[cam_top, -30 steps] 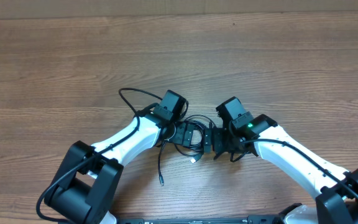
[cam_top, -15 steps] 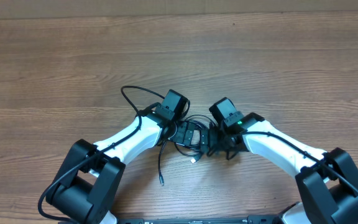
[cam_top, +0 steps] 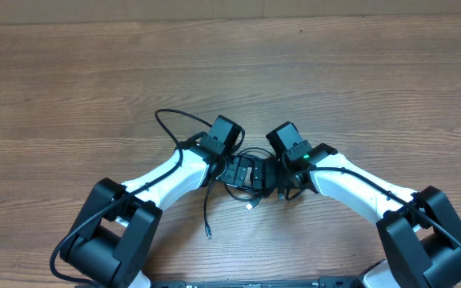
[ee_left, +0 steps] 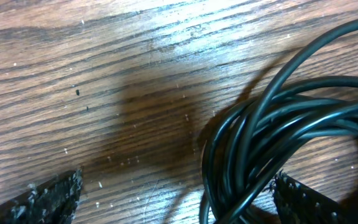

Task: Untangle cables
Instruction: 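Close both grippers on opposite sides of the coiled black cables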

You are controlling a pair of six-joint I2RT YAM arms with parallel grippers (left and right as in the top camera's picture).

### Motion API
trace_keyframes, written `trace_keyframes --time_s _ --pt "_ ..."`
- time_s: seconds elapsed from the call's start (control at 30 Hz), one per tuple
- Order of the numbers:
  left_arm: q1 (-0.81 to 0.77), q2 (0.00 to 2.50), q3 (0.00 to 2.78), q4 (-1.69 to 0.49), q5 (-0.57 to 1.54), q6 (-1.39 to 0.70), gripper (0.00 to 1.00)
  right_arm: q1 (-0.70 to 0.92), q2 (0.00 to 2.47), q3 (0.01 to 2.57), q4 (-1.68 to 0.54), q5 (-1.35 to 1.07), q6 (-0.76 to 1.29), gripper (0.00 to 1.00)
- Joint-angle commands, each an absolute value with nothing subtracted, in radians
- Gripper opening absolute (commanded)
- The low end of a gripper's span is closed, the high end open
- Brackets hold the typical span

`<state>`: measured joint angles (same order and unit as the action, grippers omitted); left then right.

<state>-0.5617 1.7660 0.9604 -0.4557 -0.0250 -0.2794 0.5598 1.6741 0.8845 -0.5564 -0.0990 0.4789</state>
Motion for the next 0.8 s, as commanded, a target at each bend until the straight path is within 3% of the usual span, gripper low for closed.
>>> trace_keyframes --time_s 0.0,0.43,0.47,0.5,0.57,0.67,0.77 --pt "-0.563 1.789 0.964 -0.455 -0.037 -0.261 1.0 0.562 1.719 0.87 -0.57 -0.024 0.502 1.0" --pt "-0.564 1.789 0.964 -0.44 -0.06 -0.253 0.98 0.562 1.72 0.87 -0.597 0.051 0.523 0.98" --pt "-0.564 1.789 0.964 -0.44 -0.059 -0.254 0.86 0.562 1.721 0.87 -0.597 0.051 0.523 0.91" --pt "-0.564 1.789 0.964 -0.44 -0.059 -0.254 0.38 0.562 1.726 0.87 -0.597 0.051 0.523 0.74" --pt "-0.564 1.79 0.964 -0.441 -0.059 -0.259 0.04 0.562 1.736 0.87 -0.598 0.051 0.523 0.42" --pt "-0.564 1.79 0.964 -0.441 -0.055 -0.258 0.04 0.562 1.758 0.87 -0.596 0.039 0.523 0.17" --pt "-0.564 1.79 0.964 -0.44 -0.054 -0.259 0.04 0.562 1.782 0.87 -0.594 0.021 0.523 0.08"
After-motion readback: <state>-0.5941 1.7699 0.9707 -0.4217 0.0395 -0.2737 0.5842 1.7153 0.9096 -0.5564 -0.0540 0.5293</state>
